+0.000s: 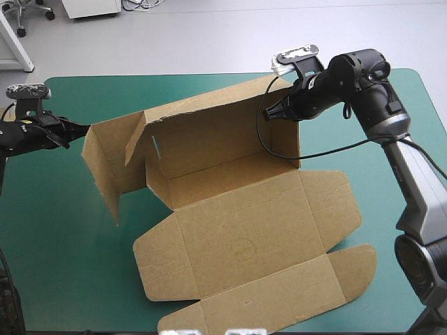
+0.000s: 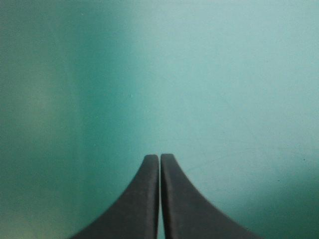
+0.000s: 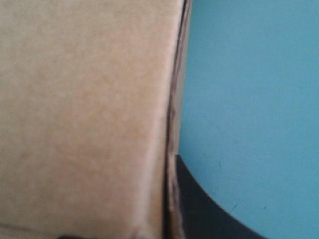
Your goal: Fold the box
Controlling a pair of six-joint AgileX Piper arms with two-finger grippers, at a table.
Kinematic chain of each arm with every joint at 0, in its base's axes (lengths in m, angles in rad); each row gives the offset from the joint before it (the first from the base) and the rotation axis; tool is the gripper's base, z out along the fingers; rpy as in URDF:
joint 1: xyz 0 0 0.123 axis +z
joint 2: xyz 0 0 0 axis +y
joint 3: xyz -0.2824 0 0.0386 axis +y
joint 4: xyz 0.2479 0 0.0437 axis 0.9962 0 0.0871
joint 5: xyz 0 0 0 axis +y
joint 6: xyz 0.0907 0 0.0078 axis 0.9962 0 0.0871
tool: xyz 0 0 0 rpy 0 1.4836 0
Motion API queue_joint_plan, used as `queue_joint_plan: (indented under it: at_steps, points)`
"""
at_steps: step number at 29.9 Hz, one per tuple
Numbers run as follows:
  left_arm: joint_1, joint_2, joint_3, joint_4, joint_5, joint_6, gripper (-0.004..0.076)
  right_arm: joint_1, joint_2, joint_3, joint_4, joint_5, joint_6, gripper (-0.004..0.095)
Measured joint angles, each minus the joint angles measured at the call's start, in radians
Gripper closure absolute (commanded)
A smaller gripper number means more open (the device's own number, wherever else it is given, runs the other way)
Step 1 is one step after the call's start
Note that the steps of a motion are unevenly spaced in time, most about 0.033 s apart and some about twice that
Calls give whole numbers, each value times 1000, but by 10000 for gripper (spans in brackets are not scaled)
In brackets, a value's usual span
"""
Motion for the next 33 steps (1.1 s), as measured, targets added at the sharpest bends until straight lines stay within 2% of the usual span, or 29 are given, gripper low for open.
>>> queue_joint_plan:
  at_steps: [11,22,25,30,33]
  points:
    - [0,0,0,0,0,10,719,-24,143,100,27,-3,3,908]
    - [0,0,0,0,0,14,719,-25,221,83,68,-128,-92,885]
    - [0,0,0,0,0,14,719,-25,224,83,75,-138,-120,769]
    - [0,0,0,-3,0,14,719,-25,224,102,99,-83,-165,467]
    - [0,0,0,-6,0,14,719,-25,207,104,111,-58,-175,406]
